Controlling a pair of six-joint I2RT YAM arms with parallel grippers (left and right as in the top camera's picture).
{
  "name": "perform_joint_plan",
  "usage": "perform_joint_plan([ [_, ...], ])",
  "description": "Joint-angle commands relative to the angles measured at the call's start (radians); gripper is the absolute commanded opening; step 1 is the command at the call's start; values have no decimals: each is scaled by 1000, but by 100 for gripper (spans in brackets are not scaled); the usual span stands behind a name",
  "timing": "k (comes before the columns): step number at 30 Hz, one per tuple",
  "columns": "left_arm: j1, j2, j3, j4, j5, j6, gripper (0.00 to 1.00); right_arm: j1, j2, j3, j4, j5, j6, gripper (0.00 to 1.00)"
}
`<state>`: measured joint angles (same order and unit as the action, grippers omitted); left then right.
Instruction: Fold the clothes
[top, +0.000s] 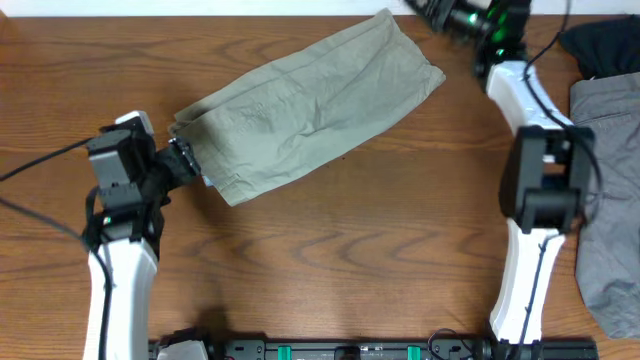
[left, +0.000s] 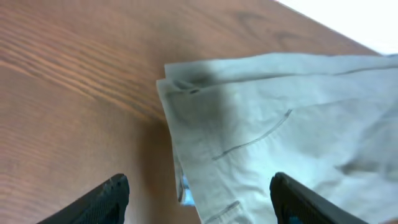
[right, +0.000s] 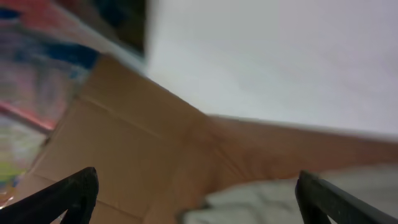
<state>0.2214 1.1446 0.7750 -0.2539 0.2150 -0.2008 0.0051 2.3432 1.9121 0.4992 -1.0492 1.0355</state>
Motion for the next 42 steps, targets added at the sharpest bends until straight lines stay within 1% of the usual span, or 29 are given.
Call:
perform_joint_plan([
  [1, 2, -91, 13, -41, 42, 24, 74, 21, -186, 25, -35, 100, 19, 99],
  [3, 2, -129, 22, -85, 84, 24, 74, 34, -276, 26, -147, 198, -69, 99],
  [4, 2, -139, 27, -107, 102, 24, 74, 43, -319, 26, -228, 255, -135, 99],
  [5, 2, -146, 33, -134, 119, 25, 74, 55, -369, 29, -344, 336, -211, 99],
  [6, 2, -146, 40, -166, 132, 26, 74, 76, -420, 38, -483, 439, -312, 99],
  [7, 2, -145, 42, -183, 139, 34, 74, 95, -454, 46, -587, 527, -403, 99],
  [9, 2, -134, 43, -219, 141, 40, 74, 146, -509, 62, -790, 755, -561, 99],
  [10, 1, -125, 43, -231, 142, 48, 74, 170, -525, 64, -860, 861, -615, 99],
  [12, -10, -98, 43, -254, 142, 59, 74, 222, -530, 63, -997, 1066, -700, 99],
  [14, -28, -64, 43, -263, 142, 59, 74, 240, -504, 63, -1078, 1117, -740, 99],
  [16, -56, -21, 43, -269, 143, 59, 74, 242, -457, 63, -1147, 1112, -753, 99],
  [17, -72, 3, 43, -270, 143, 59, 74, 237, -425, 63, -1178, 1112, -753, 95],
  [18, -87, 26, 43, -271, 143, 59, 74, 230, -391, 63, -1204, 1111, -753, 91],
  [19, -101, 47, 43, -274, 143, 59, 74, 223, -365, 63, -1217, 1105, -753, 83],
  [21, -126, 94, 43, -288, 140, 59, 74, 201, -290, 63, -1244, 1068, -753, 46],
  [22, -134, 113, 43, -295, 139, 59, 74, 192, -261, 63, -1249, 1044, -753, 33],
  [23, -140, 131, 43, -304, 140, 62, 74, 183, -232, 63, -1249, 1020, -753, 25],
  [25, -146, 171, 43, -319, 139, 71, 74, 162, -169, 63, -1243, 971, -753, 20],
  [27, -146, 197, 43, -323, 140, 71, 74, 148, -114, 63, -1219, 949, -760, 20],
  [30, -146, 216, 43, -325, 140, 71, 74, 138, -26, 63, -1139, 884, -810, 20],
  [31, -146, 216, 43, -325, 140, 71, 74, 137, 2, 63, -1111, 871, -817, 27],
  [32, -146, 216, 43, -325, 140, 71, 74, 137, 33, 63, -1086, 869, -815, 32],
  [33, -146, 216, 43, -325, 140, 71, 74, 137, 66, 63, -1062, 863, -814, 35],
  [34, -146, 216, 43, -326, 140, 71, 74, 137, 89, 63, -1048, 855, -811, 34],
  [35, -146, 216, 43, -329, 139, 71, 74, 137, 113, 63, -1041, 846, -802, 30],
  [37, -146, 216, 43, -345, 140, 74, 74, 137, 153, 63, -1052, 831, -793, 16],
  [39, -146, 216, 43, -369, 140, 74, 74, 137, 167, 63, -1117, 867, -789, 7],
  [42, -146, 216, 43, -394, 140, 96, 74, 140, 163, 63, -1245, 983, -766, 1],
])
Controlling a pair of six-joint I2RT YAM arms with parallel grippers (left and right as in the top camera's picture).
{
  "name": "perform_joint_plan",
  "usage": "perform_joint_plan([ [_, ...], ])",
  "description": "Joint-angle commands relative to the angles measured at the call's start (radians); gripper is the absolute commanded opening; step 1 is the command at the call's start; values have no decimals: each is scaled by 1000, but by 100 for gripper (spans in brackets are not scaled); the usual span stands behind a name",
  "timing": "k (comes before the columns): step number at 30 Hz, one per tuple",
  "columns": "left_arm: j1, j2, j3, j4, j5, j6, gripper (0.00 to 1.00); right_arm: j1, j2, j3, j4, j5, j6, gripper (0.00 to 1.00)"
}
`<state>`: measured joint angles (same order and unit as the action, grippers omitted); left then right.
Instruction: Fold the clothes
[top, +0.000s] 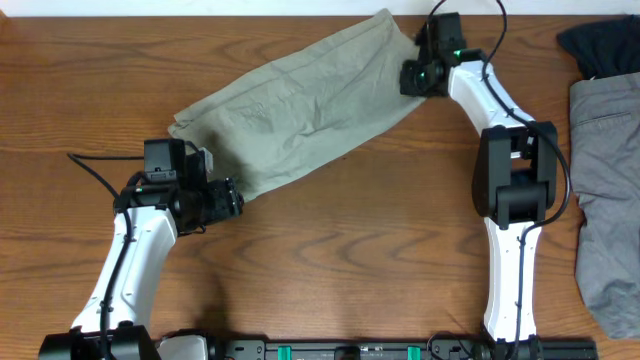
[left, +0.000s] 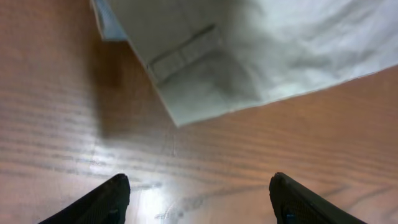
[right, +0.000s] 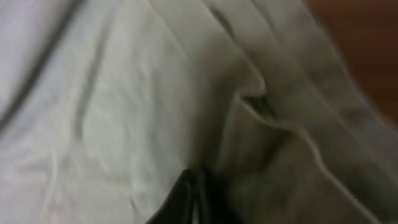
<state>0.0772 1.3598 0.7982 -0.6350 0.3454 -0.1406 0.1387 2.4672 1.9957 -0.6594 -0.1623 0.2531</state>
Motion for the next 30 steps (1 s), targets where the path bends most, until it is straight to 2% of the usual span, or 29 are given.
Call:
perform_joint_plan([
  [1, -2, 1, 19, -16, 9, 44, 74, 8, 35, -21, -138, 123, 16, 1],
  [4, -2, 0, 19, -7, 9, 44, 74, 22, 12, -21, -289, 177, -15, 1],
  [7, -2, -2, 19, 0, 9, 44, 74, 58, -22, -21, -474, 294, 21, 1],
  [12, -2, -2, 19, -5, 10, 43, 74, 138, -105, -21, -639, 321, 23, 1],
  [16, -2, -2, 19, 0, 10, 44, 74, 223, -208, -21, -658, 285, -69, 1],
  [19, -2, -2, 19, 16, 10, 43, 74, 269, -278, -21, -651, 286, -79, 2],
  [24, -2, -2, 20, 55, 37, 43, 74, 255, -349, -21, -535, 277, -77, 21],
  [28, -2, -2, 29, 42, 73, 43, 70, 170, -335, -21, -428, 136, -79, 28],
  [30, -2, -2, 61, -1, 68, 61, 70, 118, -322, -21, -409, 90, -79, 29],
])
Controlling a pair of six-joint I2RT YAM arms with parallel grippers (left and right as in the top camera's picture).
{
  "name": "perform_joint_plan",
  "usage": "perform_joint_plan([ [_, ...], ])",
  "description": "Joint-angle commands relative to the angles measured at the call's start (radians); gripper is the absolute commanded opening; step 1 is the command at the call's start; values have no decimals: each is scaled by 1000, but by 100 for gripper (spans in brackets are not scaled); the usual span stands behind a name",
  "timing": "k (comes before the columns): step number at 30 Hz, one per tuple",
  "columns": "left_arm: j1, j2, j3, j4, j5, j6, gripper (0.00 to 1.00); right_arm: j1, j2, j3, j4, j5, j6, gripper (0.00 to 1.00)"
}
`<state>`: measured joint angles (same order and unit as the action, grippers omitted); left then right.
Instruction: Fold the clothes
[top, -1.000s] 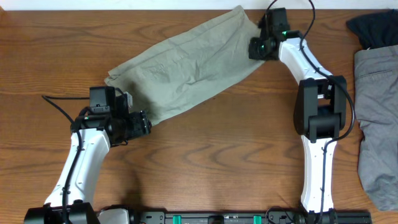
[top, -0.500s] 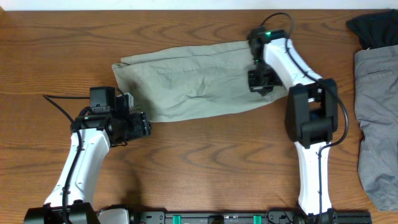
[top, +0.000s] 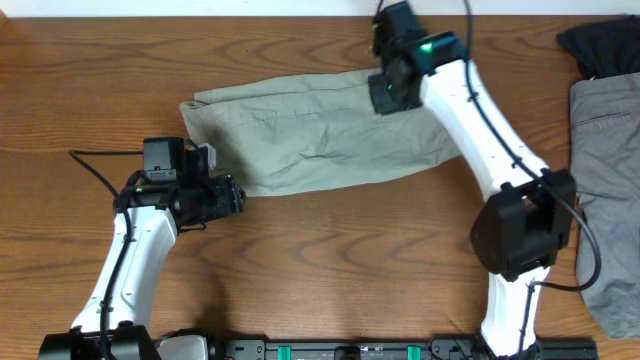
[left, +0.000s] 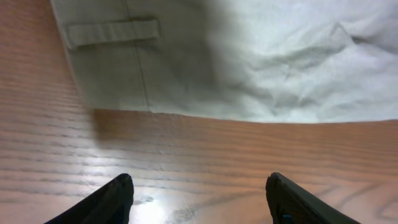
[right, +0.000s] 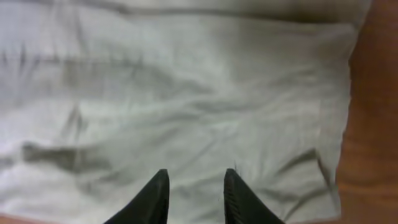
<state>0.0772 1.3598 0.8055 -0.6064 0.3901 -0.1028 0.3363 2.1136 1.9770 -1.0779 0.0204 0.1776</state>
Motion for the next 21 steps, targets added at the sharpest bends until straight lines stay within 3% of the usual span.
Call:
perform_joint_plan([
  [1, -2, -2, 79, -60, 9, 27, 70, -104, 37, -2, 10, -106, -3, 29],
  [7, -2, -2, 315, -277, -95, 61, 70, -249, 59, -20, -17, -177, -3, 30],
  [15, -5, -2, 372, -294, -76, 42, 70, -293, 81, -219, 123, -317, -63, 25],
  [21, -23, -2, 372, -306, -5, 43, 70, -294, 82, -394, 301, -300, -6, 4],
])
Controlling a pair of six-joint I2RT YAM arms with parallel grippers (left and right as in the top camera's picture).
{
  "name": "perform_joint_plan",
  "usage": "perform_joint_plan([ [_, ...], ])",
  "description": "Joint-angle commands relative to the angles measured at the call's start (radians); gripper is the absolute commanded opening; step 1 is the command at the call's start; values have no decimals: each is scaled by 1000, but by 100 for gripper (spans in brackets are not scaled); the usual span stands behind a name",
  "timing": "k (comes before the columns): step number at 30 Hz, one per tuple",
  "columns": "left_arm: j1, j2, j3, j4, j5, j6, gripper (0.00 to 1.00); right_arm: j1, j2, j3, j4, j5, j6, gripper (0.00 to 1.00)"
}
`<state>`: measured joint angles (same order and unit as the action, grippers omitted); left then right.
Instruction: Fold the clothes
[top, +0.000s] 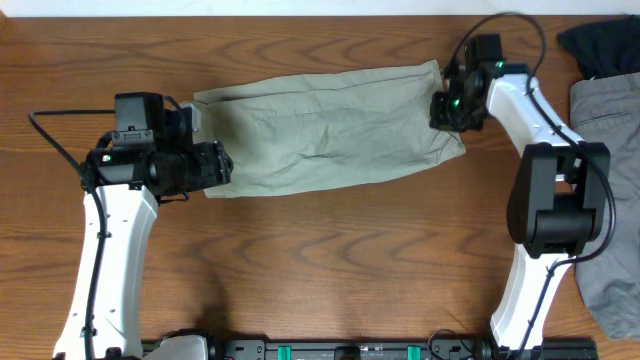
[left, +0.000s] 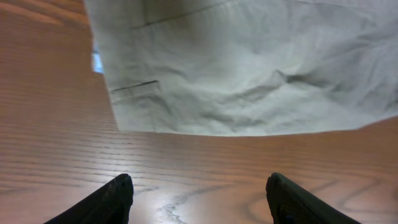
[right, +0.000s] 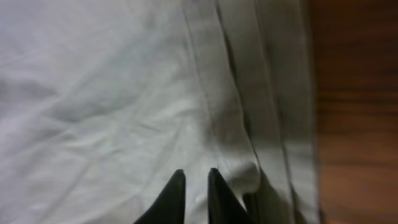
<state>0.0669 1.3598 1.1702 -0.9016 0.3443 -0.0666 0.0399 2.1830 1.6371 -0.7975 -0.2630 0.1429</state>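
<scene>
A khaki garment (top: 330, 125) lies folded in a long strip, level across the back half of the wooden table (top: 330, 270). My left gripper (top: 212, 167) sits at its left end, just off the front edge. In the left wrist view the left gripper (left: 198, 200) is open over bare wood, with the garment (left: 249, 62) ahead of it. My right gripper (top: 447, 106) is on the strip's right end. In the right wrist view the right gripper (right: 196, 199) has its fingers drawn close on the layered hem of the garment (right: 93, 93).
A grey garment (top: 605, 200) lies along the table's right edge, with a dark one (top: 600, 45) at the back right corner. A black rail (top: 350, 350) runs along the front edge. Cables trail from both arms.
My right gripper has moved from the garment's upper middle to its right end, and its fingers stand closer together. My left gripper, still open, now sits further back at the left end.
First the garment lay slanted, my left gripper open at its lower left end and my right arm beyond the table's back. Then my right gripper was shut on the upper right end. Afterwards the garment lay level, the right fingers parted over it; now they pinch its right hem.
</scene>
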Motion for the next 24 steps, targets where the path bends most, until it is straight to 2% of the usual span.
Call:
perform_joint_plan([
  [1, -17, -2, 8, -15, 41, 6, 70, 0, 12, -79, 26, -4, 47, 2],
  [9, -37, -2, 8, -24, 39, 11, 70, 14, 2, -219, -122, 75, 154, 2],
  [14, -37, -2, 8, -19, 32, 29, 70, 81, -82, -255, -215, -45, 26, 2],
  [19, -37, -2, 8, -16, 29, 30, 71, 151, -238, -256, -193, -35, -1, 1],
  [22, -37, -1, 7, -16, 16, 29, 71, 154, -320, -256, -109, 37, 30, 1],
  [24, -37, 0, 7, -15, -11, 29, 71, 138, -342, -256, -31, 69, 58, 7],
])
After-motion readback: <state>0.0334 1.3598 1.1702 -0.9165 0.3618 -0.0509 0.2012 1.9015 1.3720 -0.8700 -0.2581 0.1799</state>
